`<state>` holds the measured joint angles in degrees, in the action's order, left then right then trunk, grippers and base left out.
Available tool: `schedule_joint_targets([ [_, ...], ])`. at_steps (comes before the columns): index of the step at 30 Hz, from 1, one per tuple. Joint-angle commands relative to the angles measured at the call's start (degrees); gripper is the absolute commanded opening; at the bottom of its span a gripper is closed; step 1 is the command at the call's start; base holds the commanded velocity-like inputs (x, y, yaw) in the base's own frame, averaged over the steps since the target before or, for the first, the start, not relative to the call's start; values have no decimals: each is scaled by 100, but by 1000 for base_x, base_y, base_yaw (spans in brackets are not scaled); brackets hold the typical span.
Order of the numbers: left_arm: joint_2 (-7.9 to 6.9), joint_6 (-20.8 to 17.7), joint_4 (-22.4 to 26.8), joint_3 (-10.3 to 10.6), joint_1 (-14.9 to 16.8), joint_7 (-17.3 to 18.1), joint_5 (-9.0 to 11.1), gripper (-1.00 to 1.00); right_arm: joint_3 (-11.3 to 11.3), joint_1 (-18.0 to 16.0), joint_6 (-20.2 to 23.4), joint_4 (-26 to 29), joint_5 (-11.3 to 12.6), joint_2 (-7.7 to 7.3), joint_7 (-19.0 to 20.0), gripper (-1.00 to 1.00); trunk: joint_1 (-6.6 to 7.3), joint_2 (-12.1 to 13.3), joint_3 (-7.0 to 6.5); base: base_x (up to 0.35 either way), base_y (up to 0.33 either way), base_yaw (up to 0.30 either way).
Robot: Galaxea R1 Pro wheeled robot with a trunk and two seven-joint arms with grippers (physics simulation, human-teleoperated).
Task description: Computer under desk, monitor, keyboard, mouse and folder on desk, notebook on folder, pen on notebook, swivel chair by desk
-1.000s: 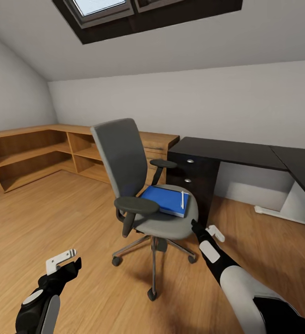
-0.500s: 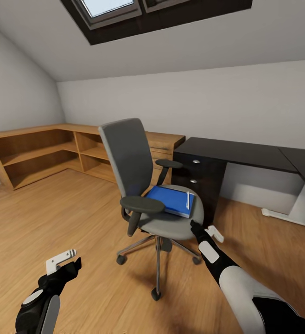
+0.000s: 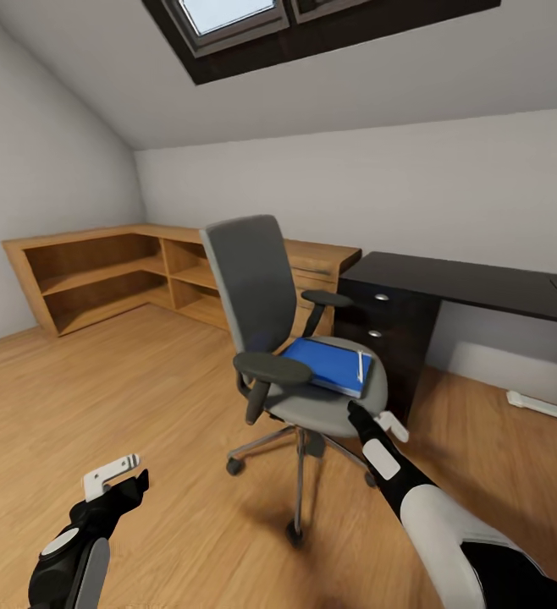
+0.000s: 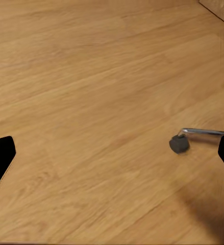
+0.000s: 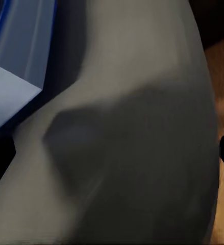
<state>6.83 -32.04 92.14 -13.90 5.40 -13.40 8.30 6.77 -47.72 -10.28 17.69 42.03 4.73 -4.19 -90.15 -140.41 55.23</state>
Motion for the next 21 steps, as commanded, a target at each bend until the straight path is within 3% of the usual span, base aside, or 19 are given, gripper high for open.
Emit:
schedule_joint_targets([
  [1,3,-22,6,0,5,-40,63,100,-36,0,-18,-2,77,4,-1,100,1,-2,6,0,0,228],
  [7,3,-22,6,10,5,-40,66,100,-36,0,-18,-2,77,4,-3,100,1,-2,6,0,0,229],
  [14,3,-22,6,35,5,-31,67,100,-36,0,-18,-2,77,9,-3,100,1,-2,6,232,0,229],
  [21,3,-22,6,36,5,-31,67,100,-36,0,-19,-2,77,2,2,100,1,-2,6,42,0,157],
])
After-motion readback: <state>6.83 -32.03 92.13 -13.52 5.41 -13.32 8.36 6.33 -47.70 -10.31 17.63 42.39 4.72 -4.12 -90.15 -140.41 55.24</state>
